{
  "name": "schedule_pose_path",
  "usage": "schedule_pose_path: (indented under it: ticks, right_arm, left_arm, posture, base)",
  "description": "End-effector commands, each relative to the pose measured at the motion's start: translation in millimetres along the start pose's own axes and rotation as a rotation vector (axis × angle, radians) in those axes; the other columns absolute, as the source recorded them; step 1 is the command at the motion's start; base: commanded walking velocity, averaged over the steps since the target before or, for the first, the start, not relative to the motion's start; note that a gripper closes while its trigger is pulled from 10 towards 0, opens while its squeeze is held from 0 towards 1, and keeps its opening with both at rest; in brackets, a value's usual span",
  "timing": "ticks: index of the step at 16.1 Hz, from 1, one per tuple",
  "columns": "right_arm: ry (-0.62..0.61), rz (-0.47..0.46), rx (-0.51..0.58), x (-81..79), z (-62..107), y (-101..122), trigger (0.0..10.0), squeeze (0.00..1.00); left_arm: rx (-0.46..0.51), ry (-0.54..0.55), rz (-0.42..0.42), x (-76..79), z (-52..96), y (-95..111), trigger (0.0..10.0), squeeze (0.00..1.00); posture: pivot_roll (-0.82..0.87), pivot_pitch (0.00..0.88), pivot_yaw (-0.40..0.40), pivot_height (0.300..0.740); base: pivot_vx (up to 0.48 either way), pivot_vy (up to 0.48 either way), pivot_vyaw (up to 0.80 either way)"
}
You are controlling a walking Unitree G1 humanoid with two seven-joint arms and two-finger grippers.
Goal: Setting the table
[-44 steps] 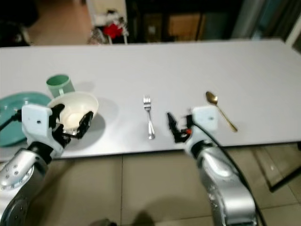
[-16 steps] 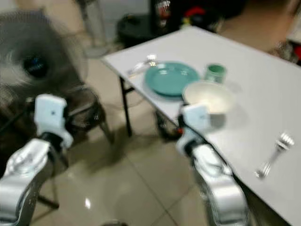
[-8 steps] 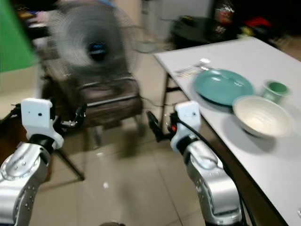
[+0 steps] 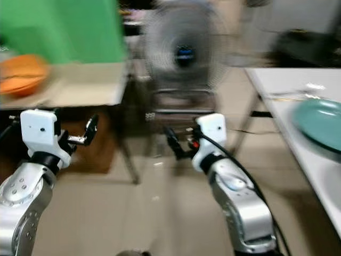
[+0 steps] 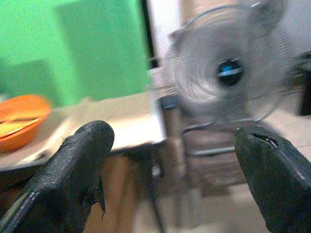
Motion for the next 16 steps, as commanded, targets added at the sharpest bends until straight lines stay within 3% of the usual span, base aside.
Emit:
schedule_pose_path:
  ticks: [1,12,14,16]
  right_arm:
    - [0.011,-0.005,0.022,-1.9,-1.0,4.7,10.0,1.00]
    - [0.007,-0.017,0.052,-1.6,-8.2,10.7,10.0,1.00]
    - [-0.035,-0.060,0.068,2.8,-7.9,11.1,10.0,1.00]
    - [-0.028,-0.074,0.080,3.2,-7.4,12.9,10.0,0.79]
  left_arm:
    - [0.014,0.029,-0.015,-6.1,-0.7,4.8,10.0,0.01]
    - [0.014,-0.036,-0.020,0.1,0.3,8.3,10.0,0.01]
    - [0.015,-0.024,-0.020,-3.2,-2.0,8.4,10.0,0.02]
    - [0.018,-0.051,-0.027,0.0,-3.2,9.4,10.0,0.02]
  posture:
    - [0.02,0.000,0.064,0.740]
    - [0.04,0.000,0.050,0.740]
    - [0.03,0.000,0.060,0.740]
    - [0.04,0.000,0.055,0.740]
  base:
    - [0.349,0.000,0.76]
    - [0.416,0.000,0.74]
    - [0.420,0.000,0.00]
    - [0.422,0.000,0.00]
Point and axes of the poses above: a point about 5 cm out from each wrist's last joint towards the gripper, its own z axis pointing back from the gripper into the wrist, its own y axis along the axis of the wrist's last joint, x = y × z, the point moved 2 cm from there along -z, pointing out of the wrist towards the gripper, and after that the axes turned 13 degrees about z, right-handed, at the moved point
